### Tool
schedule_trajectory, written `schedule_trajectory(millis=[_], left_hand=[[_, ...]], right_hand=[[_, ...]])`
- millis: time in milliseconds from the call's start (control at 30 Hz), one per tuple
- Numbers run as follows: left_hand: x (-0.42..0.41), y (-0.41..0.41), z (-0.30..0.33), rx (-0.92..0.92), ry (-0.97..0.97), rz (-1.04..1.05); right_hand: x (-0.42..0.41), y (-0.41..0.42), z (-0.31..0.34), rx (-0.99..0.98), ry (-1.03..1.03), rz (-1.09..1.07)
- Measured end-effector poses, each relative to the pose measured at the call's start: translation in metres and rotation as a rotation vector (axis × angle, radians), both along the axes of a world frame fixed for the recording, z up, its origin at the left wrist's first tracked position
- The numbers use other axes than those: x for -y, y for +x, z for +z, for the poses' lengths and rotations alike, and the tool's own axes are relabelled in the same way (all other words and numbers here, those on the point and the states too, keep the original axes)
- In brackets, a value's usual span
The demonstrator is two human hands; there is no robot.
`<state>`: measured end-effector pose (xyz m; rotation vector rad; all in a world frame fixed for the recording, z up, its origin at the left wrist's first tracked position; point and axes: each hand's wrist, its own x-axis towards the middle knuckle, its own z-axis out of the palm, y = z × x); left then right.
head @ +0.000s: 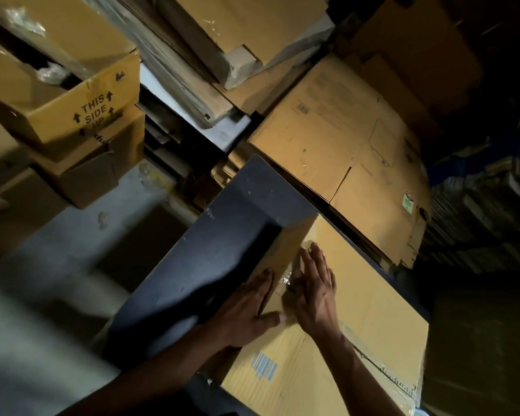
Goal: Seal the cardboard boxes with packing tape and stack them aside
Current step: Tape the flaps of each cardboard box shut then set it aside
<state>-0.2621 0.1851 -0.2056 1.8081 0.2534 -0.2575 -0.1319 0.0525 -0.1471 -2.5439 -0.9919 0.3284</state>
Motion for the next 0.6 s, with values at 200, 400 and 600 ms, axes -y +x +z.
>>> schedule_trajectory(millis=[200,400,600], left_hand=[[-0.026,0.058,0.021,-0.134,-0.005,-0.006],[-0.034,0.124,0.071,-0.050,0.290,0.009],[0.086,0.143,0.128,0.163,0.799,0.055]], right_hand=[[0.060,0.012,0.028,-0.048,0.144,-0.303],[0.178,0.042,0.049,-0.019,0.107,-0.497],[0.286,0.096,0.023,-0.007,-0.075,-0.388]])
